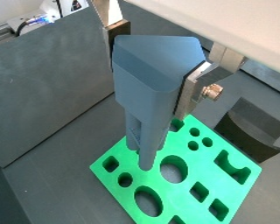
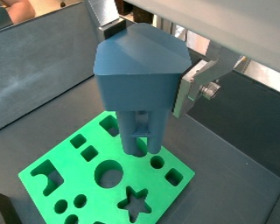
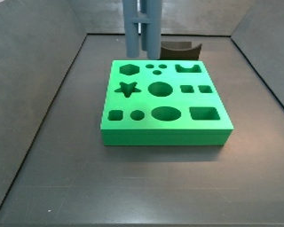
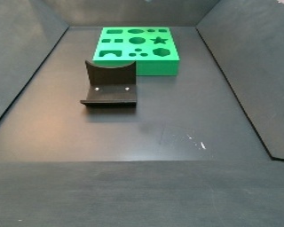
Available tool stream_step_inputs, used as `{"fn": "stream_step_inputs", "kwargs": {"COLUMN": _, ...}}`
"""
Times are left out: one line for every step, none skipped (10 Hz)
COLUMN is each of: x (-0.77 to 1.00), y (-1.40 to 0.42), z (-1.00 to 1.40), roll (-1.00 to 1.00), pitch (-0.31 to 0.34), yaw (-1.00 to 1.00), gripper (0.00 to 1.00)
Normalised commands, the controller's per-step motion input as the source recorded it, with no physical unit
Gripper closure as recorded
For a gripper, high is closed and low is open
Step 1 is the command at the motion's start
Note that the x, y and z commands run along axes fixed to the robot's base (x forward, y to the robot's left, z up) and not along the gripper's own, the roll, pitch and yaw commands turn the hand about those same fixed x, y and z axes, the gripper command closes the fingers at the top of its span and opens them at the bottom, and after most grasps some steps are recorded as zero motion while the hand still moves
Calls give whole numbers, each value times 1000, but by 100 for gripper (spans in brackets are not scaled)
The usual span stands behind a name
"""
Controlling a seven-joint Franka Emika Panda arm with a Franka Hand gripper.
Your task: Insert the 3 prong object.
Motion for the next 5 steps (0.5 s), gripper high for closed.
{"fn": "stream_step_inputs", "kwargs": {"x": -106, "y": 131, "z": -97, "roll": 0, "pitch": -34, "yaw": -851, "gripper": 100}}
{"fn": "stream_step_inputs", "kwargs": {"x": 0, "y": 23, "z": -303, "roll": 0, "pitch": 0, "yaw": -1000, "gripper": 100}}
{"fn": "stream_step_inputs", "kwargs": {"x": 274, "y": 226, "z": -291, "roll": 0, "pitch": -29, "yaw": -811, "gripper": 100}}
{"fn": "stream_step_inputs", "kwargs": {"x": 306, "y": 531, "z": -374, "roll": 0, "pitch": -9, "yaw": -514, "gripper": 100}}
{"fn": "stream_step_inputs", "kwargs": {"x": 289, "y": 700, "z": -517, "roll": 0, "pitch": 0, "yaw": -343, "gripper": 100}}
